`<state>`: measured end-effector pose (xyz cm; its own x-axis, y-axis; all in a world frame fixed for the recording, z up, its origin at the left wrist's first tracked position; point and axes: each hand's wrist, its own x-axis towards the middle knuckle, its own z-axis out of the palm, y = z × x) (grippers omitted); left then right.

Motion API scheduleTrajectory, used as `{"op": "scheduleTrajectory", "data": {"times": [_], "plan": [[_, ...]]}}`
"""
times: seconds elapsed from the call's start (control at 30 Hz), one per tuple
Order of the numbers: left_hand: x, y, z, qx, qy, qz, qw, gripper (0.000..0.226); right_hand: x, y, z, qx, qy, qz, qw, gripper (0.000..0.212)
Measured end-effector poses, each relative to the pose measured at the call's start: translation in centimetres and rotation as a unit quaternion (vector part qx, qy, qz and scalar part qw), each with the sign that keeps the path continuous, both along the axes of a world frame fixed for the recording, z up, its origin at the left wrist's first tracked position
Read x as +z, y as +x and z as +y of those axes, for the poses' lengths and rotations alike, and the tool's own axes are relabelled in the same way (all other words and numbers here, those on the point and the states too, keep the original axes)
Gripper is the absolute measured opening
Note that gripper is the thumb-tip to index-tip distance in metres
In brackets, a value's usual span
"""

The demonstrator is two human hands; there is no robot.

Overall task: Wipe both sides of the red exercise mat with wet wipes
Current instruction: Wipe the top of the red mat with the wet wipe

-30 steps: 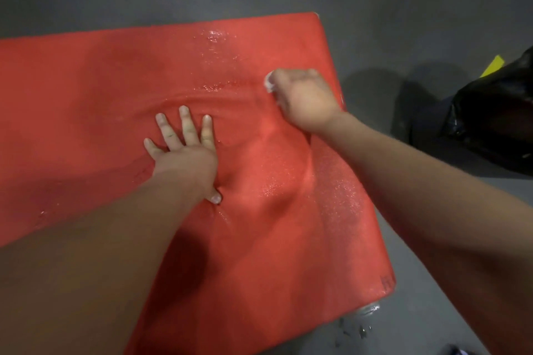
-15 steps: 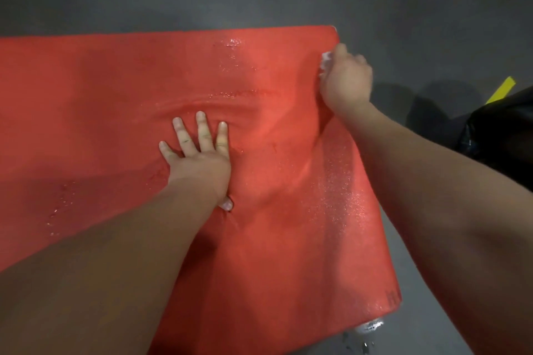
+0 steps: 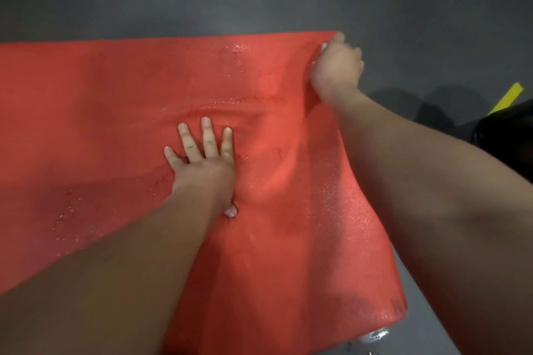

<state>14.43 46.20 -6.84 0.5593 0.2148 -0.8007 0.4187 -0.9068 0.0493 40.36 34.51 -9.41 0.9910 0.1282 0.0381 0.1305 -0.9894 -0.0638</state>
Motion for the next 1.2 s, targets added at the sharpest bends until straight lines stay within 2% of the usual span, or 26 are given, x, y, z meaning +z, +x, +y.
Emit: {"op": "scheduleTrajectory", "data": {"times": [0.07, 0.13, 0.17, 0.2, 0.23, 0.3, 0.33, 0.37, 0.43, 0.53, 0.6, 0.63, 0.7, 0.77, 0.83, 0.9, 1.0, 1.03, 1.07, 1.13, 1.2], "plan": [[0.0, 0.0, 0.0, 0.003, 0.000, 0.001, 1.000, 0.159, -0.5, -2.2, 2.8, 0.168, 0.055, 0.032, 0.984, 0.024], [-0.1, -0.1, 0.0, 0.001, 0.002, -0.001, 1.000, 0.159, -0.9, -3.9, 3.4, 0.355, 0.068, 0.089, 0.928, 0.024], [-0.1, -0.1, 0.0, 0.000, 0.003, -0.001, 1.000, 0.159, -0.7, -3.7, 2.9, 0.398, 0.051, 0.093, 0.911, 0.025], [-0.1, -0.1, -0.1, -0.001, 0.003, 0.000, 1.000, 0.159, -0.6, -2.9, 2.1, 0.395, 0.038, 0.080, 0.914, 0.026], [-0.2, -0.1, -0.1, 0.000, 0.002, 0.001, 1.000, 0.159, -0.5, -2.0, 1.3, 0.344, 0.026, 0.059, 0.937, 0.026], [-0.3, 0.0, -0.2, 0.000, 0.005, 0.006, 1.000, 0.159, -0.2, 0.1, -0.7, 0.140, 0.016, 0.021, 0.990, 0.025], [-0.3, 0.1, -0.2, 0.000, 0.006, 0.007, 1.000, 0.159, -0.1, 0.9, -1.4, 0.033, 0.012, 0.007, 0.999, 0.027], [-0.3, 0.2, -0.2, 0.000, 0.007, 0.008, 1.000, 0.159, -0.2, 1.1, -1.4, -0.023, 0.010, -0.003, 1.000, 0.028], [-0.3, 0.2, -0.3, 0.000, 0.011, 0.008, 1.000, 0.159, -0.5, 0.5, 0.3, 0.018, 0.043, -0.009, 0.999, 0.026], [-0.2, 0.0, -0.3, -0.003, 0.016, 0.007, 1.000, 0.158, -0.8, -1.4, 3.0, 0.255, 0.103, 0.047, 0.960, 0.019], [-0.2, 0.1, -0.3, -0.004, 0.015, 0.010, 1.000, 0.158, -1.0, -0.7, 2.8, 0.334, 0.082, 0.058, 0.937, 0.022], [-0.2, 0.1, -0.4, -0.003, 0.014, 0.012, 1.000, 0.158, -1.1, 0.3, 2.3, 0.329, 0.060, 0.050, 0.941, 0.028], [-0.2, 0.1, -0.3, -0.005, 0.016, 0.011, 1.000, 0.158, -1.0, 2.4, 1.1, 0.246, 0.011, 0.027, 0.969, 0.039], [-0.4, 0.0, -0.4, -0.012, 0.019, 0.008, 1.000, 0.157, -1.0, 4.3, 0.0, 0.121, -0.006, -0.005, 0.993, 0.039], [-0.4, -0.1, -0.4, -0.014, 0.024, 0.008, 1.000, 0.158, -0.8, 4.7, 0.4, 0.047, -0.007, -0.010, 0.999, 0.035], [-0.4, -0.1, -0.5, -0.015, 0.028, 0.010, 0.999, 0.158, -0.5, 3.5, 2.3, 0.087, 0.011, -0.003, 0.996, 0.030], [-0.4, 0.1, -0.6, -0.011, 0.025, 0.013, 1.000, 0.158, 0.4, 1.7, 3.6, 0.289, 0.028, 0.058, 0.955, 0.019], [-0.4, 0.1, -0.5, -0.009, 0.024, 0.013, 1.000, 0.158, 0.5, 1.9, 2.9, 0.319, 0.021, 0.063, 0.945, 0.016], [-0.5, 0.1, -0.5, -0.008, 0.023, 0.014, 1.000, 0.158, 0.4, 2.6, 1.8, 0.312, 0.027, 0.058, 0.948, 0.015], [-0.4, 0.1, -0.5, -0.008, 0.023, 0.016, 1.000, 0.158, 0.3, 4.0, -0.6, 0.214, 0.055, 0.038, 0.975, 0.024], [-0.3, 0.1, -0.4, -0.008, 0.024, 0.019, 0.999, 0.157, 0.4, 4.4, -1.6, 0.134, 0.034, 0.020, 0.990, 0.027]]}}
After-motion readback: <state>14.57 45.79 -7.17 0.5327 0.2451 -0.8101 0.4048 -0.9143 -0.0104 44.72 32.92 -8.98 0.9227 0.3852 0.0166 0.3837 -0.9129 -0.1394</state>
